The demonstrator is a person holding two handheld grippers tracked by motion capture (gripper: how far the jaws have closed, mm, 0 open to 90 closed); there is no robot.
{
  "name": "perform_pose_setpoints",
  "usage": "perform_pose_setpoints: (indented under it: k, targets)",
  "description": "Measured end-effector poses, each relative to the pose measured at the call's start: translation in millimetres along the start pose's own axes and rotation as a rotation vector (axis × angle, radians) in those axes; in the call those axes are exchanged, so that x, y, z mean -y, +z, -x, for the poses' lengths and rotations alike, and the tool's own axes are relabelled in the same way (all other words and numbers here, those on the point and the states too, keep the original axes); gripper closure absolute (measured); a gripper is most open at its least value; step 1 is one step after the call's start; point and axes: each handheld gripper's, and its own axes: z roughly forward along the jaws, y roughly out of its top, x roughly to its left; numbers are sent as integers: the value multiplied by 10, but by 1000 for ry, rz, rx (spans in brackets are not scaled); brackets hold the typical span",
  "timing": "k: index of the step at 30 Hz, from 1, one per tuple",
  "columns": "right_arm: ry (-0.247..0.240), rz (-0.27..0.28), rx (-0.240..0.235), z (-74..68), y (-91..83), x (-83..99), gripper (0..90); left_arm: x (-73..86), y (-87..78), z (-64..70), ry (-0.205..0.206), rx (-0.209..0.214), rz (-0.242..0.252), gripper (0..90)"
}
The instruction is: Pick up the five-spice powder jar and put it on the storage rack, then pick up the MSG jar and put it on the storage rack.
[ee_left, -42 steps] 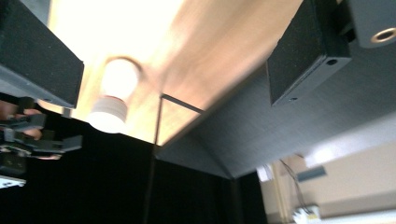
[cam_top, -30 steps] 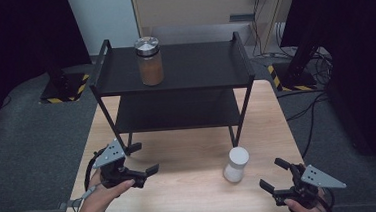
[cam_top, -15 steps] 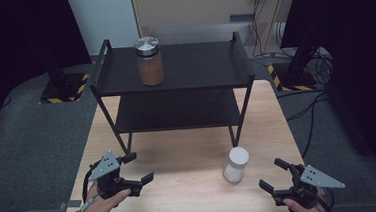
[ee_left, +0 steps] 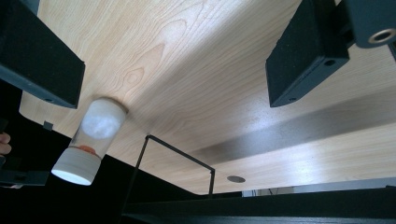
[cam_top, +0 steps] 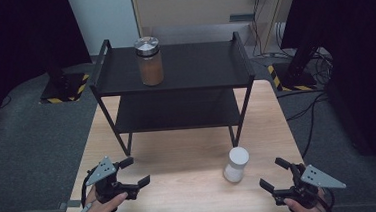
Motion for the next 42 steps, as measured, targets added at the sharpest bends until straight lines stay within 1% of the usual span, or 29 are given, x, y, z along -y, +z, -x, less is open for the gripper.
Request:
perform_pose_setpoints:
  k: [1, 3, 4, 6, 7, 14, 19, 22, 27, 29, 30, 32, 36, 42]
  targets:
    - [0, 1, 0, -3, 3, -2, 29, -7, 3, 12, 11, -4, -6, 32]
    - [-2, -1, 3, -12, 10, -5, 28, -4, 7, 8, 17, 0, -12, 32]
    - [-2, -1, 4, -16, 12, -6, 28, 6, 9, 5, 17, -1, -13, 32]
    - [-4, 0, 10, -26, 11, -12, 27, 38, 10, -21, 0, 3, -10, 32]
    - [-4, 2, 10, -27, 9, -14, 28, 42, 11, -17, 2, -7, -17, 32]
    - [1, 9, 19, -30, -5, -8, 28, 58, 6, -24, 5, -16, -28, 33]
    - [2, 3, 22, -41, 9, -2, 27, 34, -4, 7, 23, -32, -33, 34]
    - [3, 1, 22, -60, 24, -4, 25, 6, -11, 31, 34, -35, -33, 35]
    - [-6, -13, 16, -99, 74, -20, 22, -27, -11, 56, 50, -30, -35, 35]
    - [-16, -23, 15, -115, 98, -38, 22, 2, -8, 13, 29, -9, -19, 35]
    - [-18, -26, 15, -118, 104, -44, 22, 12, -4, 5, 21, -9, -16, 35]
    - [-21, -33, 16, -122, 121, -50, 22, 3, -2, 16, 33, -21, -30, 35]
    - [-29, -47, 15, -129, 162, -65, 23, 2, 0, 25, 37, -24, -36, 36]
    - [-37, -62, 13, -128, 269, -93, 23, 2, 21, 50, 43, -20, -47, 35]
